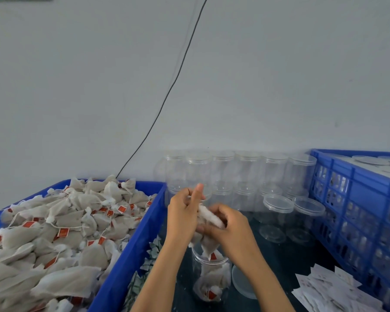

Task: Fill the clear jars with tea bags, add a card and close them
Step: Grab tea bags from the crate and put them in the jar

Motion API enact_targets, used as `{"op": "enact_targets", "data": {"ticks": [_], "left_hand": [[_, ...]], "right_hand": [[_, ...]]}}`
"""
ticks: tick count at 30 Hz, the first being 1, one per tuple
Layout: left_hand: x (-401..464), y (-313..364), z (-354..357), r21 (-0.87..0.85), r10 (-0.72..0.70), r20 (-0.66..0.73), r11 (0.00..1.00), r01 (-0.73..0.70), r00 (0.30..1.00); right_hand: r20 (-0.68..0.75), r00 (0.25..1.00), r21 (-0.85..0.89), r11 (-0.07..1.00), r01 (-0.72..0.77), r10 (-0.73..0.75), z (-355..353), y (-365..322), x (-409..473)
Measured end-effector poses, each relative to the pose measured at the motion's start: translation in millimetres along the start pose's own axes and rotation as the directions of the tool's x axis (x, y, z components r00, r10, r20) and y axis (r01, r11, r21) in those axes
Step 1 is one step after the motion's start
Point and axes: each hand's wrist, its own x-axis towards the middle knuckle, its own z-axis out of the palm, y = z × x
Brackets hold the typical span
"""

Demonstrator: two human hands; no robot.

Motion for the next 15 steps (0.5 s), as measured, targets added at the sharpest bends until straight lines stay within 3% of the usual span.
{"op": "enact_targets", "data": {"ticks": [6, 10, 15], "left_hand": [[2.3, -0.3, -3.3, -0.186, -0.084, -0.100, 0.980, 0.064, 0.991], [7.2, -0.7, -13.0, -0.106, -0.088, -0.101, 0.991, 0.077, 0.991], [9.7, -0.7, -30.1, 0.000, -0.138, -0.031, 0.990, 0.138, 0.990]], "right_hand": [[-0.040, 0.999, 0.114, 0.993, -0.017, 0.022, -3.5, 0.2, 1.5], [-0.095, 0.992, 0.162, 0.984, -0.069, 0.085, -10.6, 4.4, 2.1], [-0.099, 0.993, 0.094, 0.994, -0.057, 0.067, -9.8, 3.1, 1.4]]}}
